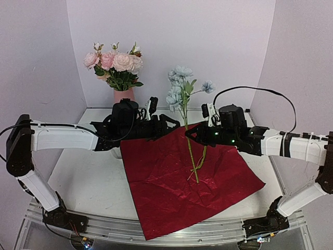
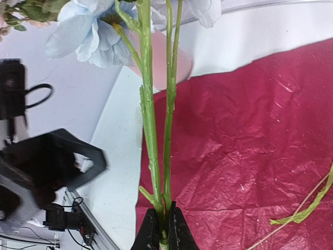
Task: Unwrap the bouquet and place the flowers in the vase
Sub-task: Pick up the fake flower from the wrapping paper, then insert the fake flower into the vase.
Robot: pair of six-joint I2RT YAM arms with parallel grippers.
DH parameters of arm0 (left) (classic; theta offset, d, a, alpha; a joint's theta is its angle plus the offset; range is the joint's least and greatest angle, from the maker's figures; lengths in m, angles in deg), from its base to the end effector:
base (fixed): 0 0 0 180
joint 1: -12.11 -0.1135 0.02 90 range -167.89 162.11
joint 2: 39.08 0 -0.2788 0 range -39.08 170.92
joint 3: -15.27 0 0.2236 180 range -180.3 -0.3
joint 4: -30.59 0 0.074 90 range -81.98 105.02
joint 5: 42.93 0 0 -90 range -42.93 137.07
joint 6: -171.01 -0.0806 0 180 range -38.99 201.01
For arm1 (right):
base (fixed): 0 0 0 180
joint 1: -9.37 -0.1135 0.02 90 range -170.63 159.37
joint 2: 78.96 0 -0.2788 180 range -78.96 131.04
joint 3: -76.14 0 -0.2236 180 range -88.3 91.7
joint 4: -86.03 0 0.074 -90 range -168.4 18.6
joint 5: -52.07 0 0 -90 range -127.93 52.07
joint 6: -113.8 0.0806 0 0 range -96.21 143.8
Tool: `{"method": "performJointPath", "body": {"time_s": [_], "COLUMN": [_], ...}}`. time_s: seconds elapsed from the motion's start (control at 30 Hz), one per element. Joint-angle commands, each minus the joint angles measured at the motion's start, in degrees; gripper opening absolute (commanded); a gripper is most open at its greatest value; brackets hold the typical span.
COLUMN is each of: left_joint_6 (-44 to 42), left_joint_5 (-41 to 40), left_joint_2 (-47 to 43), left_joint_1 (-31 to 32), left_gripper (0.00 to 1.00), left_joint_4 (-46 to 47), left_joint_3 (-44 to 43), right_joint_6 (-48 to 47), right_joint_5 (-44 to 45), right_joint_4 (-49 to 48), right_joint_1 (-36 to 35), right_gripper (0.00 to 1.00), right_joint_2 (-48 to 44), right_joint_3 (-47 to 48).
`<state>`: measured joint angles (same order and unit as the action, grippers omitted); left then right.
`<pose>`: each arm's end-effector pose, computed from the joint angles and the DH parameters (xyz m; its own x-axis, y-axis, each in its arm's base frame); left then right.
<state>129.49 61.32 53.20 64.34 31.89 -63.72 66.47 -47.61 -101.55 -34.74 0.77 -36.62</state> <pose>0.2278 -0.3264 0.3091 -0.7684 -0.1931 -0.6101 0.5104 0.3903 -0.7663 0.2358 0.2474 0.3263 -0.5918 0.3569 -0.7228 -0.5513 0.4751 0.6859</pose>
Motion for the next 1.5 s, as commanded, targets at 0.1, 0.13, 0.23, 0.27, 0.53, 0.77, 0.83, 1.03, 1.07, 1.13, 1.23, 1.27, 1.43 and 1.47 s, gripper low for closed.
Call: {"method": "performJointPath", "body": {"time_s": [0.1,0.13,0.23,0.27,0.53,0.77,0.83,1.03,1.07,1.13,1.23,1.27,1.43,1.47], "left_joint_6": [0.9,0.9,0.9,0.9,0.9,0.1,0.1,0.0,-0.1,-0.4,-2.3,-3.5,-15.5,-18.0], "left_joint_5": [1.1,1.1,1.4,1.5,0.9,-0.4,-0.4,-0.5,-0.5,-0.4,-0.6,-0.9,-3.9,-5.0], "left_joint_2": [1.9,2.1,2.6,2.8,3.0,2.1,2.0,1.6,1.5,1.6,1.2,0.8,-3.5,-4.9], "left_joint_1": [0.5,0.6,0.6,0.7,0.8,0.8,0.8,0.8,0.8,0.8,0.8,0.8,0.7,0.7], "left_gripper": [0.61,0.6,0.59,0.58,0.54,0.44,0.41,0.25,0.21,0.11,0.0,0.0,0.0,0.0], "left_joint_4": [1.3,1.3,1.4,1.4,1.5,1.6,1.6,1.7,1.7,1.7,1.6,1.6,1.1,0.7], "left_joint_3": [-5.6,-5.8,-6.3,-6.4,-6.5,-6.4,-6.4,-6.3,-6.3,-6.3,-6.2,-6.0,-3.3,-2.4], "right_joint_6": [0.2,0.3,0.3,0.3,0.3,0.6,0.9,1.3,1.4,1.5,1.5,1.4,0.8,0.5], "right_joint_5": [-2.8,-3.0,-4.0,-4.3,-7.2,-9.0,-9.2,-9.3,-9.4,-9.6,-9.6,-9.6,-6.8,-6.1], "right_joint_4": [-5.7,-5.7,-6.1,-6.3,-9.2,-10.5,-10.9,-12.1,-12.3,-12.4,-12.5,-12.5,-12.5,-12.4], "right_joint_1": [-0.5,-0.5,-0.7,-0.9,-1.5,-2.0,-2.2,-2.5,-2.7,-2.8,-2.8,-2.8,-2.8,-2.8], "right_gripper": [0.0,0.0,0.0,0.0,0.0,0.0,0.0,0.0,0.0,0.02,0.12,0.21,0.7,0.73], "right_joint_2": [-2.3,-2.1,-1.5,-1.3,-0.7,-0.1,0.1,0.8,1.0,1.4,1.6,1.5,-1.3,-2.1], "right_joint_3": [0.4,0.6,1.0,1.1,0.9,0.6,0.3,-0.3,-0.3,-0.2,-0.2,-0.2,-2.3,-2.8]}}
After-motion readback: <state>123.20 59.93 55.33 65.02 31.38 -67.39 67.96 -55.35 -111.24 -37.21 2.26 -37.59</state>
